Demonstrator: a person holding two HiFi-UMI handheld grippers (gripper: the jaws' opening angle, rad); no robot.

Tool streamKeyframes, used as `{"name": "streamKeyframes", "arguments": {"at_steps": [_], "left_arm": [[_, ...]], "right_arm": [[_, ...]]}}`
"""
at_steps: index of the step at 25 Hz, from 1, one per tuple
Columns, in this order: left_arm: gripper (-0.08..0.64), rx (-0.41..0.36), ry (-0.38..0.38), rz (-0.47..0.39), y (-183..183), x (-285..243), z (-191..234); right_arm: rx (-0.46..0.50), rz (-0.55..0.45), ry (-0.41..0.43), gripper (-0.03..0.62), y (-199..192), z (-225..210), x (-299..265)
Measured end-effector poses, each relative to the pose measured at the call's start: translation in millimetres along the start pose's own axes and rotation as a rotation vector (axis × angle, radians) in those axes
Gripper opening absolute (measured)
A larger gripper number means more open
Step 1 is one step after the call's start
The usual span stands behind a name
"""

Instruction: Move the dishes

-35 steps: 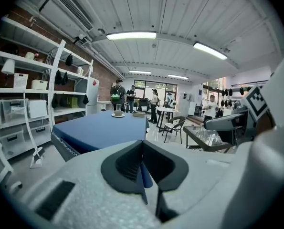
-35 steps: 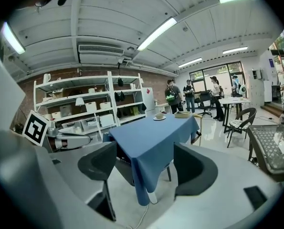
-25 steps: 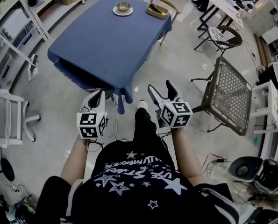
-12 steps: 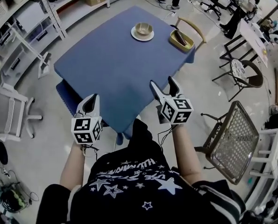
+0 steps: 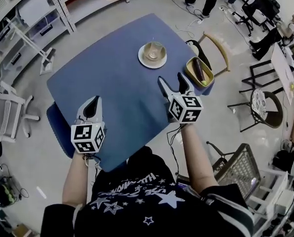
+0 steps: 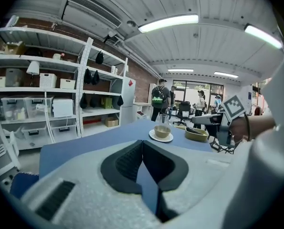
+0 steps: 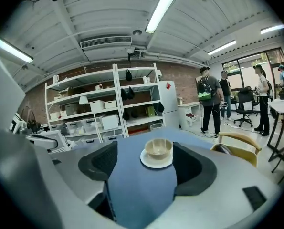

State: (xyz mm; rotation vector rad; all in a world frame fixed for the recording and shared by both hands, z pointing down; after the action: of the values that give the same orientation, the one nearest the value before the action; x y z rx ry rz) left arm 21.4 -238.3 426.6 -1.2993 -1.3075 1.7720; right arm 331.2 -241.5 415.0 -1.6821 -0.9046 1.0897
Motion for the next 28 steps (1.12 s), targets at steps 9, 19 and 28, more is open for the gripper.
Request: {"name": "streamKeyframes", "arguments": {"at_steps": [9, 19, 28], "left_arm": [[0.020, 0.030, 0.065, 0.025, 24, -67, -5], [0.020, 0.047, 0.088, 0.062, 29, -111, -4], [0.020, 0.083, 0.081, 0.111, 12, -122, -9]], "right_arm": [[0.041, 0.050, 0.048, 0.322, 18, -61, -94], [0.100, 0.109, 0.097, 0.337, 15, -84, -169], [0.156, 0.131, 0.085, 0.281, 8, -94, -195]]}}
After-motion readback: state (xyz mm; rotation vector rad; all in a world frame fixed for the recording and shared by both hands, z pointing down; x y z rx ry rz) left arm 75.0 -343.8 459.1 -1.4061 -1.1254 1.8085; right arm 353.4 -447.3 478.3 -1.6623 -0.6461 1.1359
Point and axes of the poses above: the fingertips, and each gripper's own axes: x backward along the fingers, z to its left, y out of its top, the point moved 5 cm from there along x, backward along the fingers, and after that the axes turned 12 degrees about y, right-handed, at the moved point
